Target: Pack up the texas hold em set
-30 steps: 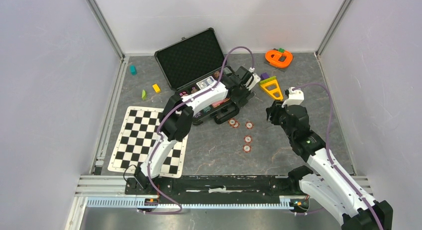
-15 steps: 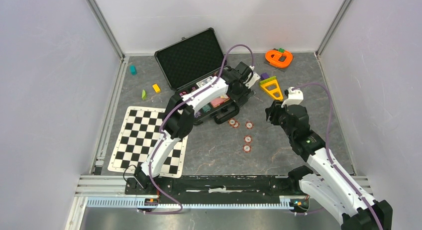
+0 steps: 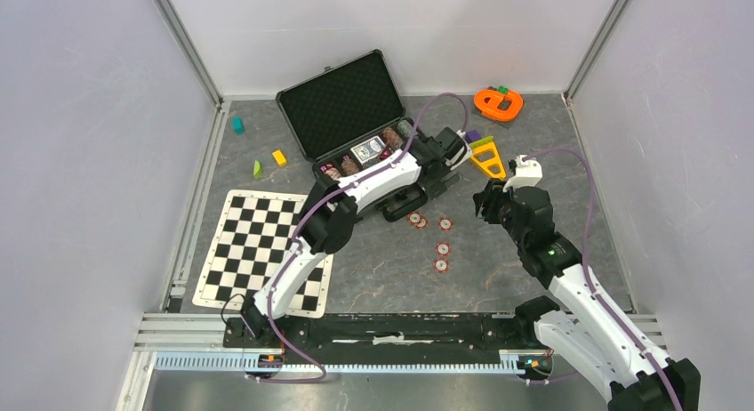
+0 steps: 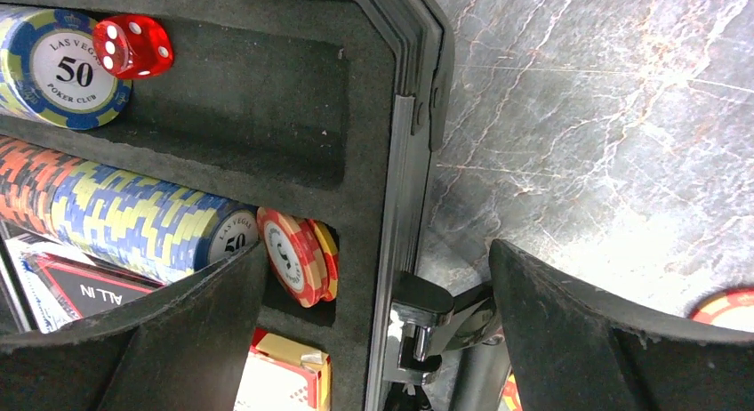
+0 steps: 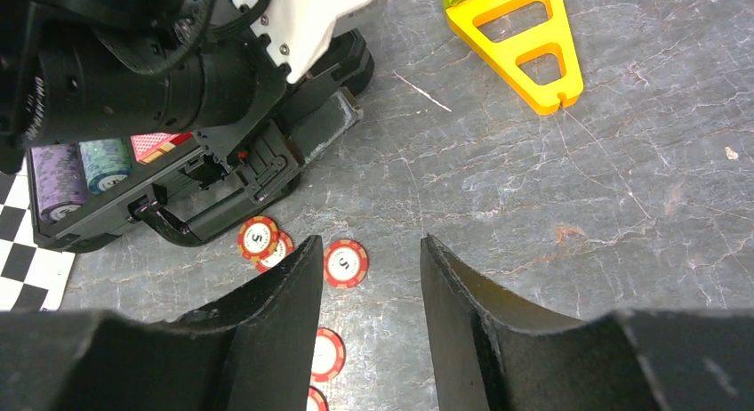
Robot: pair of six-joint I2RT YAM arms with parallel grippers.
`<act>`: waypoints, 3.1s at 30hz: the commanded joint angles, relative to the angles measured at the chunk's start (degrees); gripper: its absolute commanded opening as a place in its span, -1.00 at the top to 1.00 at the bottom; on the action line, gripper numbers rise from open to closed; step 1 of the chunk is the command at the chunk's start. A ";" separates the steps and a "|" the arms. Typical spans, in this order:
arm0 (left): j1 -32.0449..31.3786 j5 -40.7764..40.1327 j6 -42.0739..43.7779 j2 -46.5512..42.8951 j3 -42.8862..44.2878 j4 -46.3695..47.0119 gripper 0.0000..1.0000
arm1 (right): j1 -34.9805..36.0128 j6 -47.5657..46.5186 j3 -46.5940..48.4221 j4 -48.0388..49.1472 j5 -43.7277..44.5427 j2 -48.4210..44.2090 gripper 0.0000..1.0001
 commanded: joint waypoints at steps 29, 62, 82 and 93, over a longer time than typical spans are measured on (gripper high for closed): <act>3.72 26.57 -0.03 5.30 9.54 -19.40 -0.16 | -1.21 1.45 0.74 0.48 -2.52 -2.79 0.02; 0.81 4.49 -5.00 -25.62 -22.25 21.55 -0.99 | -3.54 0.36 5.46 1.68 -2.04 4.56 -0.17; 10.83 -1.42 -35.48 -76.76 -71.56 29.04 -0.99 | -7.72 -5.59 42.02 1.14 -20.28 59.39 -0.52; 16.48 -5.67 -44.68 -92.58 -86.11 29.96 -0.99 | -6.47 -8.66 50.08 -4.24 -23.05 73.41 -0.22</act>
